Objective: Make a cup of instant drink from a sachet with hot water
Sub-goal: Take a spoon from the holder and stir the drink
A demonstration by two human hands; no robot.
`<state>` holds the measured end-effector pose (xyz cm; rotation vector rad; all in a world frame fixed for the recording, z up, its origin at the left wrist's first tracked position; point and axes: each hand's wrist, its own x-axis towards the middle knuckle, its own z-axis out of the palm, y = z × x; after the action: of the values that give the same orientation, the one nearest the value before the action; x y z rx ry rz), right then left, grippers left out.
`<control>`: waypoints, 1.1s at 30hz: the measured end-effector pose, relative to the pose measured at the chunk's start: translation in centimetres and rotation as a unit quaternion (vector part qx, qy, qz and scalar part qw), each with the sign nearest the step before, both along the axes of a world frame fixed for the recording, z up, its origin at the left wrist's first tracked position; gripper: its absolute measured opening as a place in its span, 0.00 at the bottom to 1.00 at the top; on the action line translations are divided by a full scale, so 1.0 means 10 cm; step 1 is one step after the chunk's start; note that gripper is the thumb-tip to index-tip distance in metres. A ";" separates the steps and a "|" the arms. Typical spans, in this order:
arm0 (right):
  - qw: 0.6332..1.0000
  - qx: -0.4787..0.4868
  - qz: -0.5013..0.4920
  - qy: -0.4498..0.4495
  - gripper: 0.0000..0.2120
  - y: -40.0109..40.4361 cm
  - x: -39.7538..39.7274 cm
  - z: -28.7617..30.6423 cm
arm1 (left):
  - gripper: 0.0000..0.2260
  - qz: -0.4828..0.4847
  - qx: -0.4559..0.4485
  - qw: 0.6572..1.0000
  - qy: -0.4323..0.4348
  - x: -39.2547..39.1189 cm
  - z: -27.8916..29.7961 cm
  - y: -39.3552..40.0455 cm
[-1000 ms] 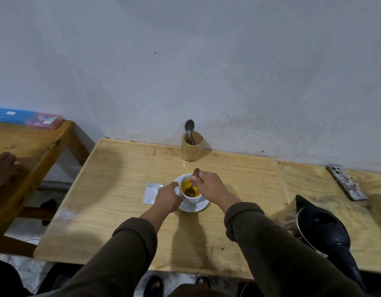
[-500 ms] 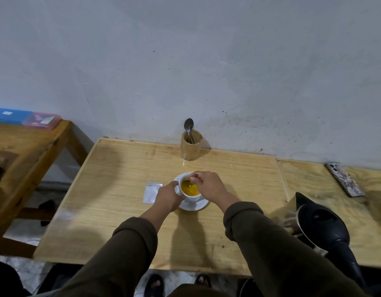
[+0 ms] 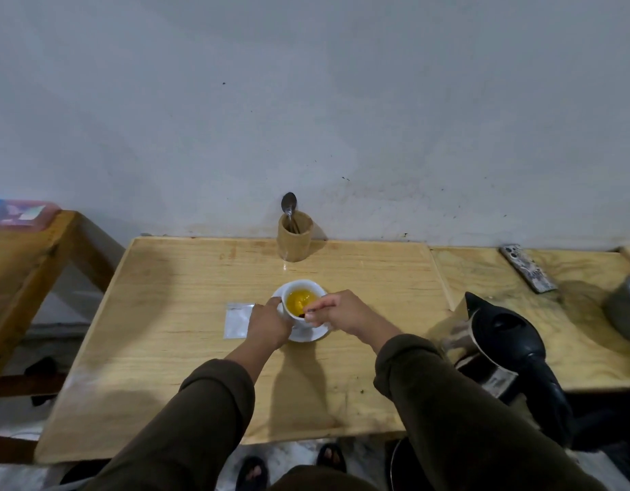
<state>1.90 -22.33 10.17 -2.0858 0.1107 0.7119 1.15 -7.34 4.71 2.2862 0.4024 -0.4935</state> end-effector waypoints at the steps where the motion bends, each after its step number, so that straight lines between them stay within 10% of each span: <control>1: 1.000 0.012 -0.010 0.021 0.12 -0.02 -0.04 0.01 | 0.25 0.000 -0.007 1.000 -0.001 0.00 0.00 0.00; 33: 0.952 0.108 -0.278 0.068 0.09 -0.31 -0.63 -0.70 | 0.21 0.109 -0.072 0.991 -0.034 -0.26 -0.10 -0.18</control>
<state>-4.39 -25.46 3.15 -1.6781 0.6415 0.4904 -1.49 -9.14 3.76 2.0835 0.5570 -0.3227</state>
